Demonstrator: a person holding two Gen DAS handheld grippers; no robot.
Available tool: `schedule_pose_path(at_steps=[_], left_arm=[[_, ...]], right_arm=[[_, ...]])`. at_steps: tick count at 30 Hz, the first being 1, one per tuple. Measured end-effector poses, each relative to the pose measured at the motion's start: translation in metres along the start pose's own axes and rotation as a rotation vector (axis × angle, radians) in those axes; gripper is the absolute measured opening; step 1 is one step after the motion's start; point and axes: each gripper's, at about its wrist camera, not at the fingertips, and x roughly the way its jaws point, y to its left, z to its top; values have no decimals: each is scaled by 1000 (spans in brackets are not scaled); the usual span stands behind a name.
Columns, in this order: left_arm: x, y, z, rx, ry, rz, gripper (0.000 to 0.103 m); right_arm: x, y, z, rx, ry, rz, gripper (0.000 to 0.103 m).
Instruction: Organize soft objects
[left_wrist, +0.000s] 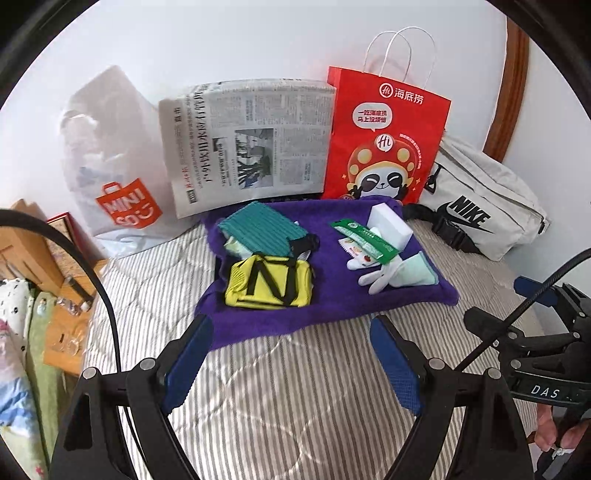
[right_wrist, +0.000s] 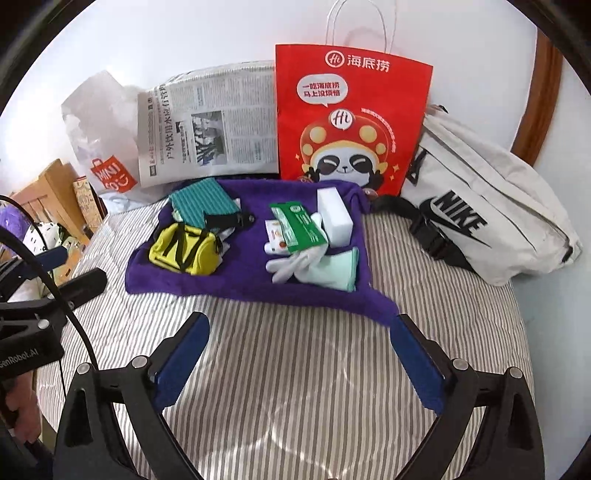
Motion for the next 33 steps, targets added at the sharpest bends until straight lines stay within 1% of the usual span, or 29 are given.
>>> schedule_pose_path(at_steps=[5, 8, 10, 13, 18, 33], left_arm=[[-12, 0, -13, -17, -22, 18, 86], [-12, 1, -18, -44, -13, -10, 86], [-10, -1, -19, -39, 1, -17, 86], [-12, -4, -20, -31, -13, 5, 86], [-15, -7, -21, -32, -16, -4, 86], [-18, -15, -23, -8, -7, -7, 86]], right_arm=[[-7, -4, -7, 27, -1, 18, 97], [-11, -6, -8, 49, -7, 32, 97], [-14, -7, -10, 54, -10, 36, 97], [-15, -9, -12, 63, -9, 25, 97], [-16, -12, -16, 70, -5, 14, 97], [-15, -14, -20, 85, 1, 27, 97]])
